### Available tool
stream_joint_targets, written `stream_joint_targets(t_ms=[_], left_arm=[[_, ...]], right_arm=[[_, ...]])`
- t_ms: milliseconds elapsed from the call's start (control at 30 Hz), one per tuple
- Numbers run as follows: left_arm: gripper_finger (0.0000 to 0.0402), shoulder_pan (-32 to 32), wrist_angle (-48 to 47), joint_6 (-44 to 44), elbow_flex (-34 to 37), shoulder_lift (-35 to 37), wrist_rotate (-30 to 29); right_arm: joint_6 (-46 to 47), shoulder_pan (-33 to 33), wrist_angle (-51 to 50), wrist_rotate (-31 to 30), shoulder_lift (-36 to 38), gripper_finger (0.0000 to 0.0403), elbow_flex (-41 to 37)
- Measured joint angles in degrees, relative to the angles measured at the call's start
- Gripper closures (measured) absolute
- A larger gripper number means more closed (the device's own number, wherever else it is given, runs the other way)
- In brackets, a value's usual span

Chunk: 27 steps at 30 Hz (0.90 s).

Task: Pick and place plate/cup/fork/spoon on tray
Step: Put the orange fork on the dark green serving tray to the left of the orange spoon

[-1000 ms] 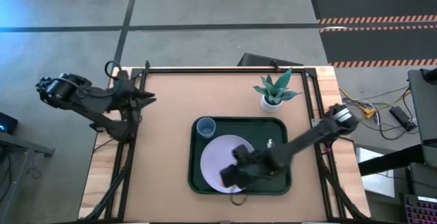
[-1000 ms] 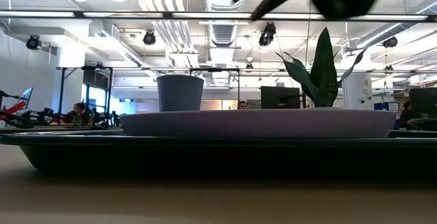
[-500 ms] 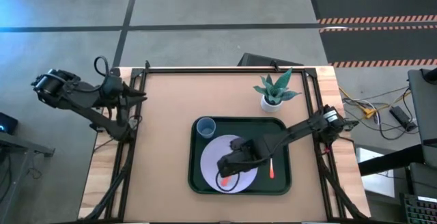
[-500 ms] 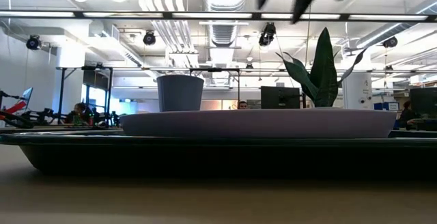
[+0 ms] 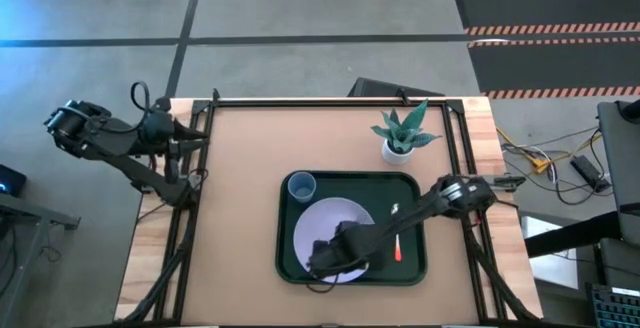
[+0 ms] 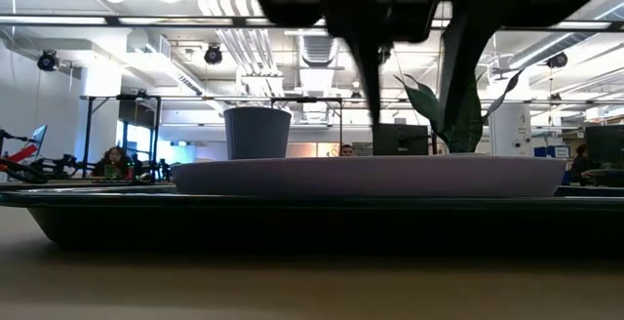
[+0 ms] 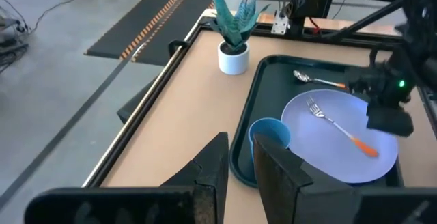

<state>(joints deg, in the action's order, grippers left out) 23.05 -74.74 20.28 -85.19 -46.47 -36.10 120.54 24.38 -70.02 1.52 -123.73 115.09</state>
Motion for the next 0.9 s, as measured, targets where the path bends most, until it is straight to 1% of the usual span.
stream_joint_targets(t_ms=[100, 267, 367, 500, 533, 900], left_arm=[[0.035, 0.0, 0.0, -1.24, 0.02, 1.46, -0.01], [0.035, 0.0, 0.0, -1.45, 0.38, 4.33, -0.22], [0.035, 0.0, 0.02, -1.38, 0.61, 5.46, -0.16], [0.035, 0.0, 0.04, -1.29, 0.59, 6.47, 0.06], [0.035, 0.0, 0.04, -1.27, 0.59, 6.51, 0.22], [0.035, 0.0, 0.04, -1.62, 0.66, 6.55, 0.44]], right_arm=[[0.75, -0.12, -1.17, -0.01, -2.83, 0.0243, 2.08], [6.36, -0.43, -4.35, -0.49, -5.12, 0.0243, 3.27], [9.46, -0.78, -4.13, -3.97, -5.18, 0.0243, 3.29], [12.59, -1.41, -4.04, -11.71, -4.47, 0.0243, 3.5], [12.68, -1.52, -4.12, -12.82, -4.22, 0.0243, 3.8], [13.89, -1.96, -4.84, -13.11, -3.95, 0.0243, 3.77]])
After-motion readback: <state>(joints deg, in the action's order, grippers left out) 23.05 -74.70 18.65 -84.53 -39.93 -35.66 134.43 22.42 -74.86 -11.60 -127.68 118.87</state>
